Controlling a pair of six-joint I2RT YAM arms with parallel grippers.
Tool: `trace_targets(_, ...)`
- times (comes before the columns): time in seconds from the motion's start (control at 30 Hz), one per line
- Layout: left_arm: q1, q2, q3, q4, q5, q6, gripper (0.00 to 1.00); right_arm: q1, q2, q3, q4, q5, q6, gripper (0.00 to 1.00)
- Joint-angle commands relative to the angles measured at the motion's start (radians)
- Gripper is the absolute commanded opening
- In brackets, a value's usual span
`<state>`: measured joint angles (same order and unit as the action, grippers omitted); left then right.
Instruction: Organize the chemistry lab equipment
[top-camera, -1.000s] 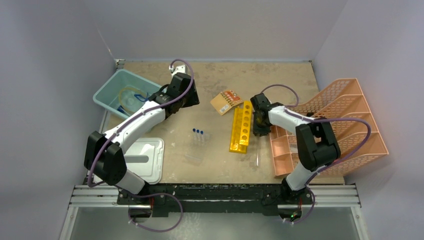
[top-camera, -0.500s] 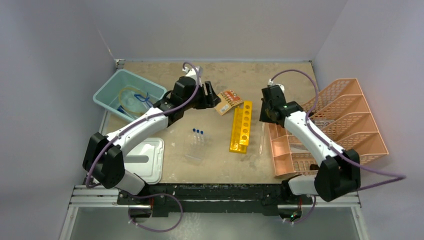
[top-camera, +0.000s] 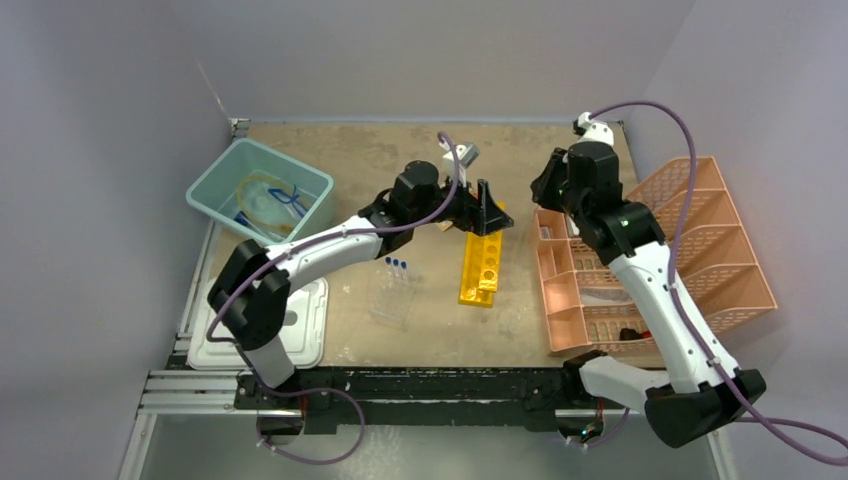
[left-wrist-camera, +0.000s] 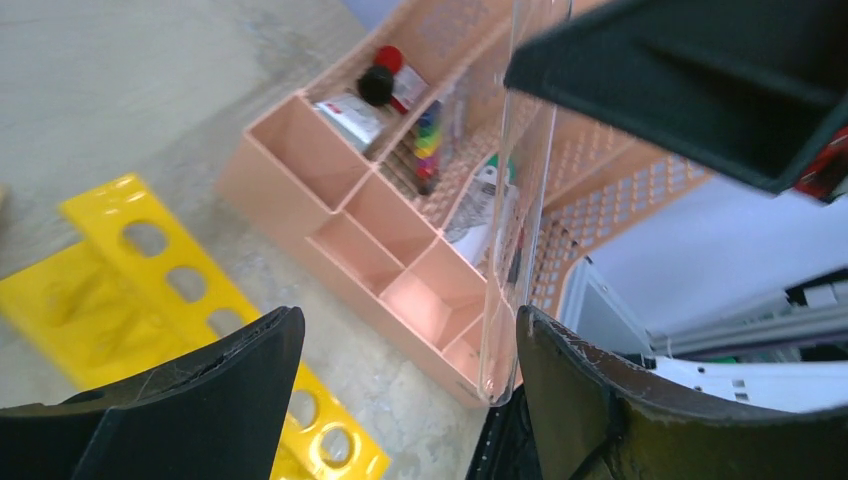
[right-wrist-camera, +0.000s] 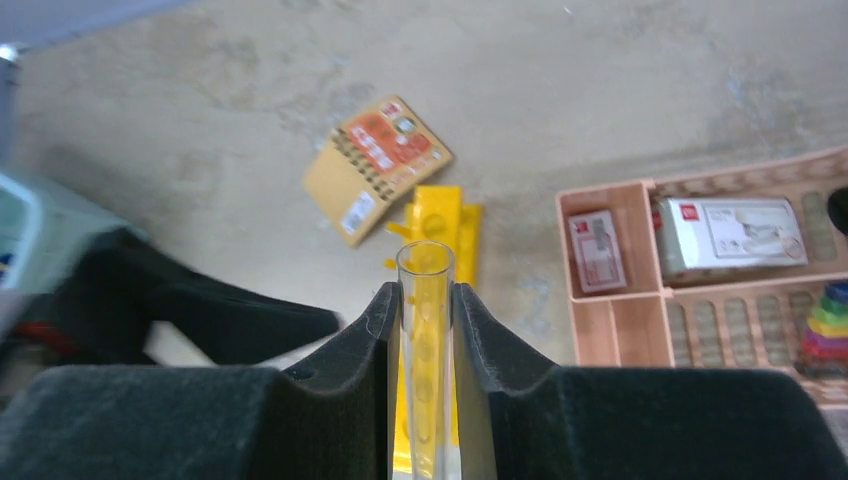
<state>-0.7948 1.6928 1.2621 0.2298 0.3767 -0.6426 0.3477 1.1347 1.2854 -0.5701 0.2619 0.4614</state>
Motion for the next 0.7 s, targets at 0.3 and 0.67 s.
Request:
trace_targets(0.3,-0.054,0.091,0.089,0.311,0.166,-0.143,0.58,-0.001,-0.032,0.106,0.142,-0.116,0.063,0.20)
trace_targets(0.67,-0.054,0.059,0.139,0.090,0.162,0.068,0.00,-0.006,-0.007,0.142,0.029,-0.184,0.068,0.42)
